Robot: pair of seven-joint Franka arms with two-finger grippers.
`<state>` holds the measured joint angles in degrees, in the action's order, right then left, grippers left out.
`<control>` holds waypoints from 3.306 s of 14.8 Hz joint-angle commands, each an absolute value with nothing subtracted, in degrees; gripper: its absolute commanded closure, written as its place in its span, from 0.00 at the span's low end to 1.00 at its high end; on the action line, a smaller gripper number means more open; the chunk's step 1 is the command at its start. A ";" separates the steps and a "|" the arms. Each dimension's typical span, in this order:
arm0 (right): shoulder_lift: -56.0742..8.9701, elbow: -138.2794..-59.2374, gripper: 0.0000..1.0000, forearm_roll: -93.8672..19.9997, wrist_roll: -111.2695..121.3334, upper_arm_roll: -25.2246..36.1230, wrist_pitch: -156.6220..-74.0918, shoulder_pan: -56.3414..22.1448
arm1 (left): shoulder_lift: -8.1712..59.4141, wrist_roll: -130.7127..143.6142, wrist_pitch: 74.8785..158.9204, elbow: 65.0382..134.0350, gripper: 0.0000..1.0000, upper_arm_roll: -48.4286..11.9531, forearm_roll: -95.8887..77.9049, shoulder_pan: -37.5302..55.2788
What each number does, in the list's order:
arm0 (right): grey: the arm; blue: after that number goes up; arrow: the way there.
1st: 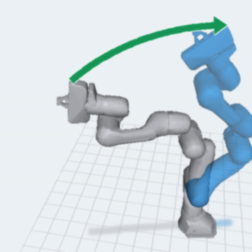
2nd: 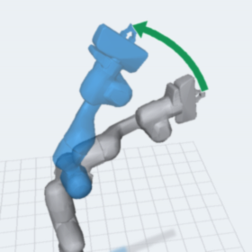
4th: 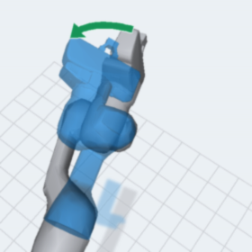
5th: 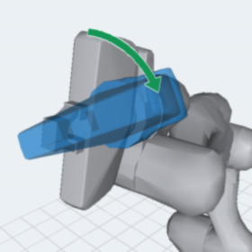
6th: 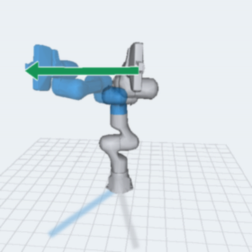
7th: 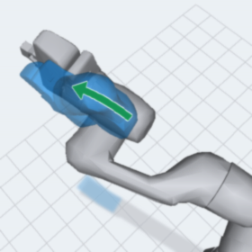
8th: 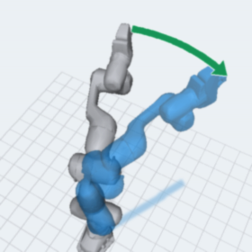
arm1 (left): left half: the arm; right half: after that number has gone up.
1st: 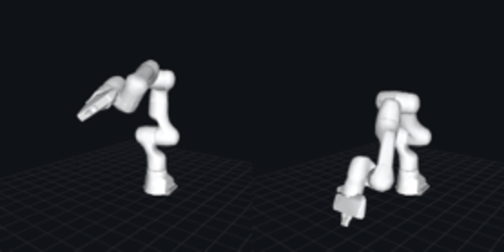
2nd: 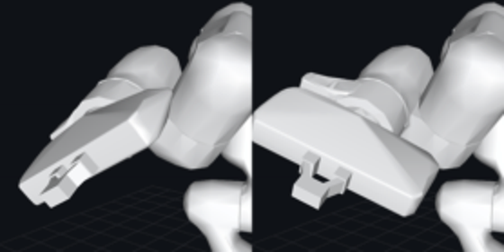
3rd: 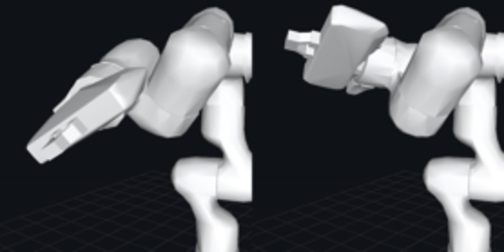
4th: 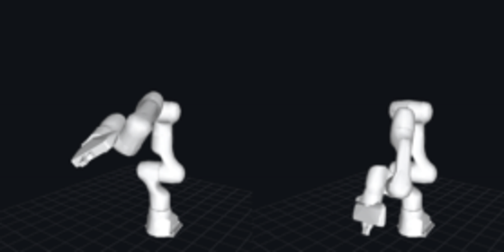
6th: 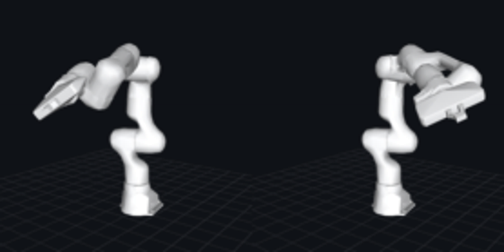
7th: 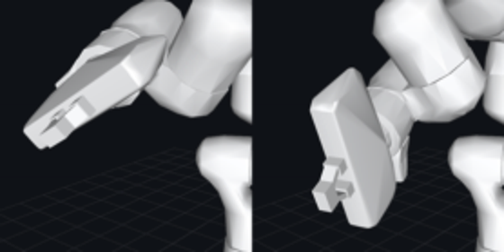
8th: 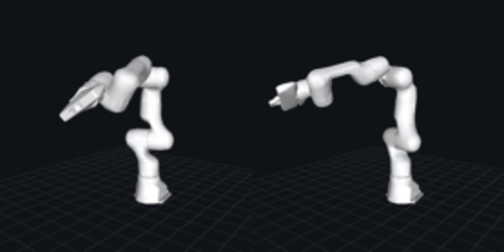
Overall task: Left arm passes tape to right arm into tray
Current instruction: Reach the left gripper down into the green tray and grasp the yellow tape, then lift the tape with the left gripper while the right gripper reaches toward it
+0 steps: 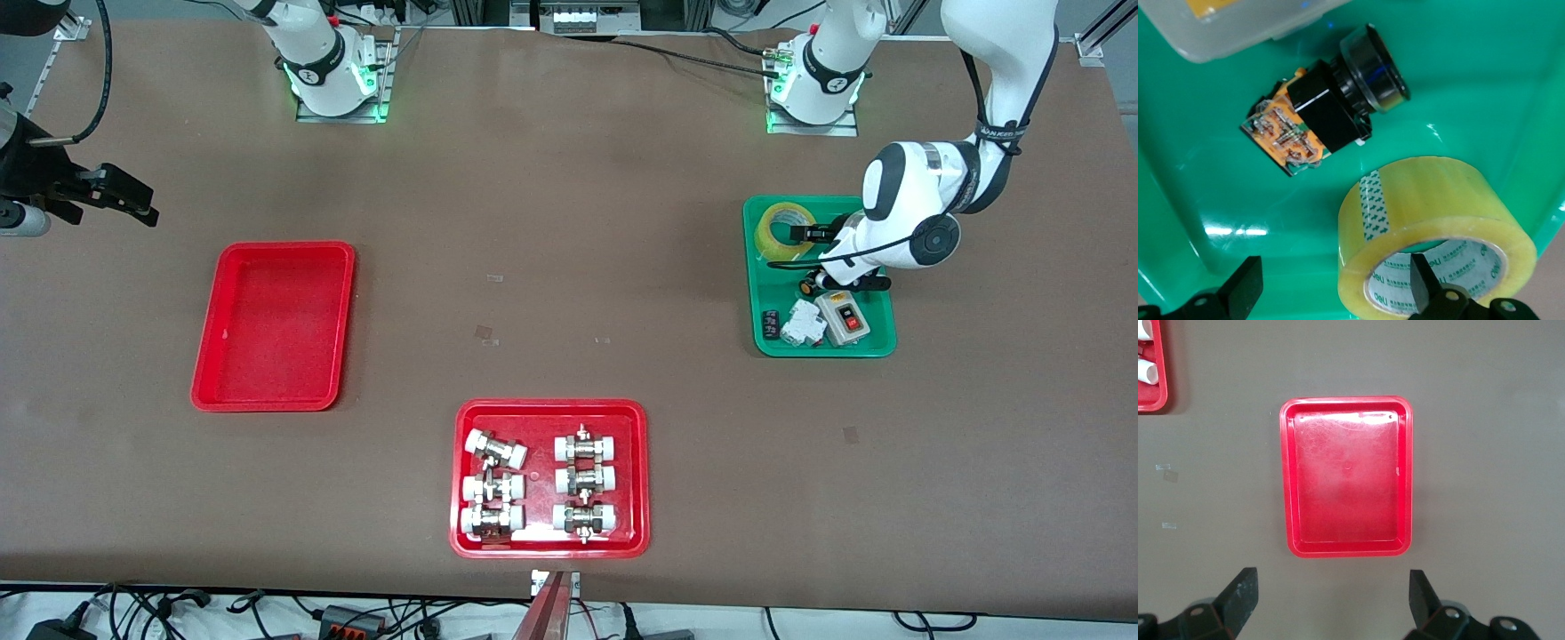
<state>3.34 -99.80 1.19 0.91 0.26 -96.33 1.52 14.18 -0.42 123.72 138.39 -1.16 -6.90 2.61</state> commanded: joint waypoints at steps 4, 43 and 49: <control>3.78 -99.76 0.00 0.97 1.93 0.09 -96.33 2.20 | 14.06 -2.29 122.61 138.60 0.60 -1.32 -8.00 2.11; -12.13 -84.30 0.00 -34.28 -5.76 -0.26 -99.92 -21.61 | 17.23 30.59 91.76 82.71 0.99 -1.23 -55.99 22.06; -12.22 -79.55 0.00 -38.31 -24.76 -0.26 -103.18 -28.03 | 17.14 30.59 91.67 82.62 0.99 -1.23 -55.99 21.80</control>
<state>-11.21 -82.43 -35.83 -19.63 -0.82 -103.02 -26.25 16.30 29.89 92.41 84.89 -1.46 -54.44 21.88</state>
